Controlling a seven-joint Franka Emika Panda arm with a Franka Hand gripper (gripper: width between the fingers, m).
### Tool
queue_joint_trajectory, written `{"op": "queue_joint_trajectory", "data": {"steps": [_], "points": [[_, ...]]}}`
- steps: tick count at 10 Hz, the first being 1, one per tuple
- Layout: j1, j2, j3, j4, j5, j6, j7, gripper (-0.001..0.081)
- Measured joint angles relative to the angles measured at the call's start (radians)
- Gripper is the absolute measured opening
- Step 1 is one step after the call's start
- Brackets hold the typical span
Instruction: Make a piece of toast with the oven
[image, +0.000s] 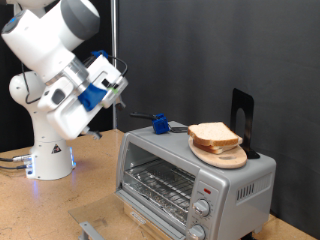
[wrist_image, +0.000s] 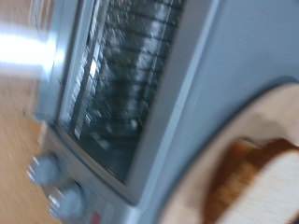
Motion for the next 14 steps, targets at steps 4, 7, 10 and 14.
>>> {"op": "queue_joint_trajectory", "data": {"steps": [4, 7, 10, 14], "points": [[-0.006, -0.086, 0.157, 0.001, -0.251, 0.076, 0.047, 0.0803], [-0.035, -0.102, 0.236, 0.023, -0.424, 0.001, 0.107, 0.0803], [0.044, -0.129, 0.232, 0.037, -0.315, -0.087, -0.085, 0.0803], [0.084, -0.217, 0.328, 0.043, -0.418, -0.118, -0.127, 0.0803]]}}
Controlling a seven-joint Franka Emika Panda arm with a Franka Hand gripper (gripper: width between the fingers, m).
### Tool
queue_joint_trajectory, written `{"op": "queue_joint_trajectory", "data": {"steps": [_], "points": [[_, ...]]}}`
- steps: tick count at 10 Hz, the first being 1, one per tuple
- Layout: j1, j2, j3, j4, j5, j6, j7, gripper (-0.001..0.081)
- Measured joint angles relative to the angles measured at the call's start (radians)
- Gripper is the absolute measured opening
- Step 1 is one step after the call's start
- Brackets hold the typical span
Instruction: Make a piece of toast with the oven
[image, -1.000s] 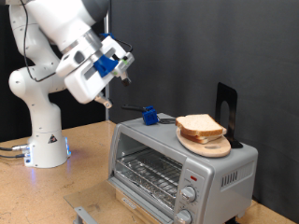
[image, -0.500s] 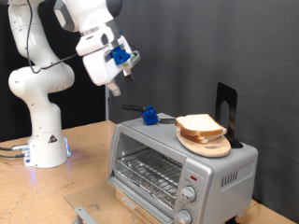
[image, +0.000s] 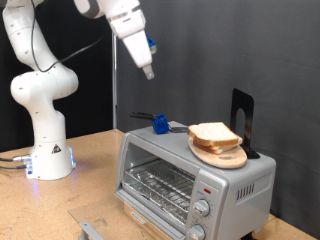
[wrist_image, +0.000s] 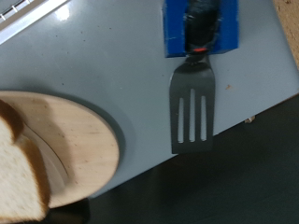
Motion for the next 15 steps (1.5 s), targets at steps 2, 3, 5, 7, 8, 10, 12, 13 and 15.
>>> {"op": "queue_joint_trajectory", "data": {"steps": [2, 3, 5, 7, 8, 10, 12, 13, 15], "points": [[0.0, -0.043, 0.074, -0.005, -0.031, -0.022, 0.092, 0.0803], [0.0, -0.061, 0.103, -0.008, -0.031, -0.041, 0.145, 0.0803], [-0.006, -0.085, 0.124, -0.025, -0.014, -0.065, 0.245, 0.0803], [-0.003, -0.086, 0.124, -0.03, -0.015, -0.05, 0.194, 0.0803], [-0.002, -0.091, 0.124, -0.046, -0.015, -0.039, 0.161, 0.0803], [-0.001, -0.12, 0.127, -0.12, -0.018, 0.036, 0.127, 0.0803], [-0.005, -0.146, 0.126, -0.201, -0.019, 0.115, 0.125, 0.0803], [-0.01, -0.149, 0.124, -0.233, -0.019, 0.145, 0.125, 0.0803], [-0.013, -0.139, 0.107, -0.273, -0.011, 0.192, 0.12, 0.0803]]}}
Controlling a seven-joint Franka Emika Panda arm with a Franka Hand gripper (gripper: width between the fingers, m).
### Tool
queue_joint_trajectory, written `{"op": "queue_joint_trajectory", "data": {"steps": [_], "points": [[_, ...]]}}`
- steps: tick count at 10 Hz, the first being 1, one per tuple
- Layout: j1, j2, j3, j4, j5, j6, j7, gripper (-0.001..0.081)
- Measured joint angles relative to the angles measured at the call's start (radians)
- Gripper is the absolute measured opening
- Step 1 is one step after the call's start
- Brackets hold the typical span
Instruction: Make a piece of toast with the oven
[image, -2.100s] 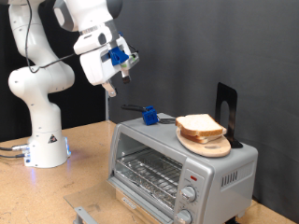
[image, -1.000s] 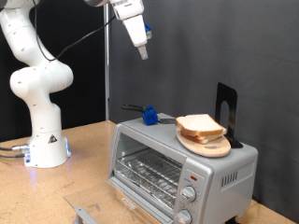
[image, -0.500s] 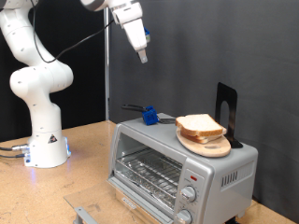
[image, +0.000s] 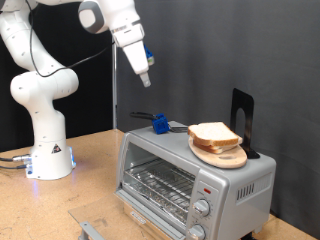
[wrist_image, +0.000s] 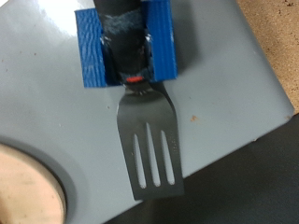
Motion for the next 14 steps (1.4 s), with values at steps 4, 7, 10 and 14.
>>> {"op": "queue_joint_trajectory", "data": {"steps": [4, 7, 10, 14], "points": [[0.008, 0.061, -0.042, -0.008, 0.026, 0.007, -0.088, 0.0803], [0.027, 0.106, -0.05, -0.01, 0.053, 0.062, -0.167, 0.0803], [0.041, 0.135, -0.048, -0.021, 0.066, 0.126, -0.185, 0.0803], [0.046, 0.191, -0.032, -0.042, 0.095, 0.217, -0.185, 0.0803]]}}
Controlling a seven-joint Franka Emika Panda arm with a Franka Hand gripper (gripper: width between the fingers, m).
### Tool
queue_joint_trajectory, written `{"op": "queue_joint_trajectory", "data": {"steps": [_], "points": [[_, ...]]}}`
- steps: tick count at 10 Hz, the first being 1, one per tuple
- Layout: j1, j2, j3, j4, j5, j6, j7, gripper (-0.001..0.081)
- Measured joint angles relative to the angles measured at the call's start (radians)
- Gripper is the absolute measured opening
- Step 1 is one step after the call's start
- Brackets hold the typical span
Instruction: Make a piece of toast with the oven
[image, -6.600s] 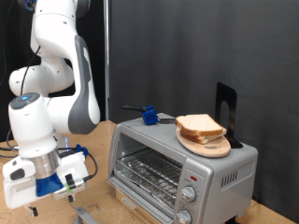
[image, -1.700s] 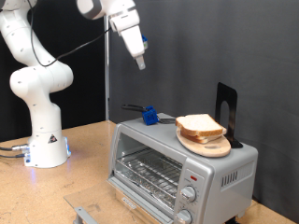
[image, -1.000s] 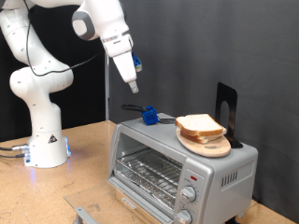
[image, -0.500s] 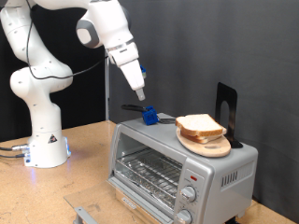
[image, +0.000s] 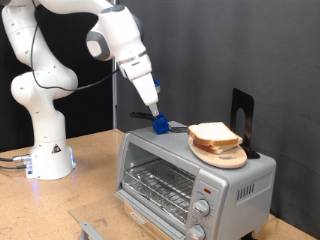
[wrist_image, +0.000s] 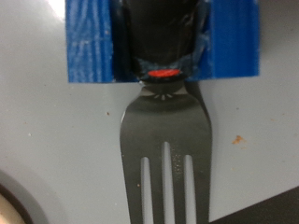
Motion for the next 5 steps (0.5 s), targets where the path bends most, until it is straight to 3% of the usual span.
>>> {"op": "queue_joint_trajectory", "data": {"steps": [5], "points": [[0.037, 0.067, 0.009, -0.007, 0.043, 0.072, -0.003, 0.0803]]}}
